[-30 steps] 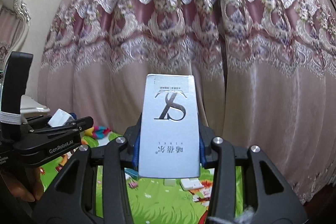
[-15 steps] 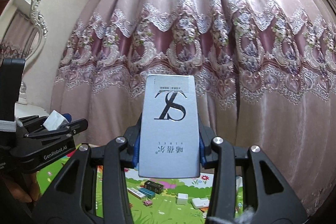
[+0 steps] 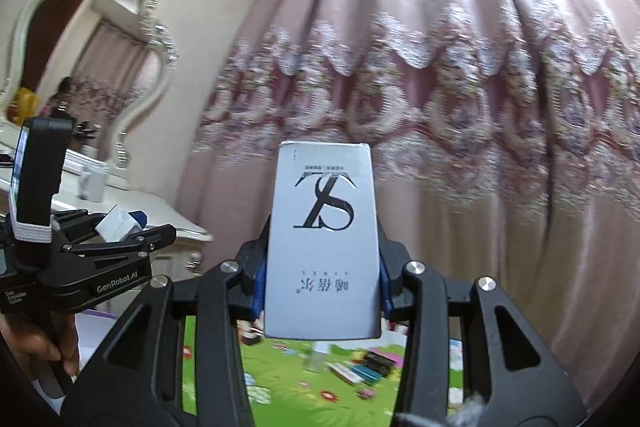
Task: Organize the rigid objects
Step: 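Lift and carry both held boxes over to the storage box, then open both tools to drop the boxes into the storage box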
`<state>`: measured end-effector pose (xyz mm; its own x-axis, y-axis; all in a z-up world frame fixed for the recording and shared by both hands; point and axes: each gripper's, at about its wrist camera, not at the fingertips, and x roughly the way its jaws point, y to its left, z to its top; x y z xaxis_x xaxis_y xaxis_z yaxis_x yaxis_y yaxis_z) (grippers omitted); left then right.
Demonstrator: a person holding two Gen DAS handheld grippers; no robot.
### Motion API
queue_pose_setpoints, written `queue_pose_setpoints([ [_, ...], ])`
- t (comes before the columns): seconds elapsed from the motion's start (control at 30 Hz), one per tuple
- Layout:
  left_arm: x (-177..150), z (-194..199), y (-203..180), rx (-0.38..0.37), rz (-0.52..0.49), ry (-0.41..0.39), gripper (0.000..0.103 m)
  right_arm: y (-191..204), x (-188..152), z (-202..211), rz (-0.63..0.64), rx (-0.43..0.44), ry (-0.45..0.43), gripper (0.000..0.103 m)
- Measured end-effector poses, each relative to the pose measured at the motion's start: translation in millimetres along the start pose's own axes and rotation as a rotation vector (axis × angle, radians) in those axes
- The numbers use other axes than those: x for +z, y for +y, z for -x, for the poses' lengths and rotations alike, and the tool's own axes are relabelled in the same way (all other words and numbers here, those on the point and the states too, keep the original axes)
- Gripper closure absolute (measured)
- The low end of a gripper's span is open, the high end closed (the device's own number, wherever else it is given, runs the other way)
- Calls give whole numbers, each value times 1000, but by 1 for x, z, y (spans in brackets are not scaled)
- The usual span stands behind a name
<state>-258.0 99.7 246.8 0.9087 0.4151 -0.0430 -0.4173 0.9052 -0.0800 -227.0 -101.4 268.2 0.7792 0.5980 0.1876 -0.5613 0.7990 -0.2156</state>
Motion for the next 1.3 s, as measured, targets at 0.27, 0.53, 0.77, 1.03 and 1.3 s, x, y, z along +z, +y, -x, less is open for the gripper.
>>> queue_pose_setpoints([
  [0.27, -27, 2, 65, 146, 29, 84, 61, 59, -13, -25, 12, 221, 74, 57],
  [0.53, -83, -11, 114, 256, 45, 252, 61, 116, -53, -49, 19, 431, 253, 57],
  [0.77, -138, -35, 157, 352, 79, 500, 60, 180, -117, -83, 22, 677, 579, 57],
  [1.03, -172, -40, 189, 412, 81, 632, 57, 215, -173, -91, 46, 795, 789, 57],
  [1.3, -173, -35, 189, 510, 15, 618, 6, 208, -170, -85, 27, 844, 769, 27],
])
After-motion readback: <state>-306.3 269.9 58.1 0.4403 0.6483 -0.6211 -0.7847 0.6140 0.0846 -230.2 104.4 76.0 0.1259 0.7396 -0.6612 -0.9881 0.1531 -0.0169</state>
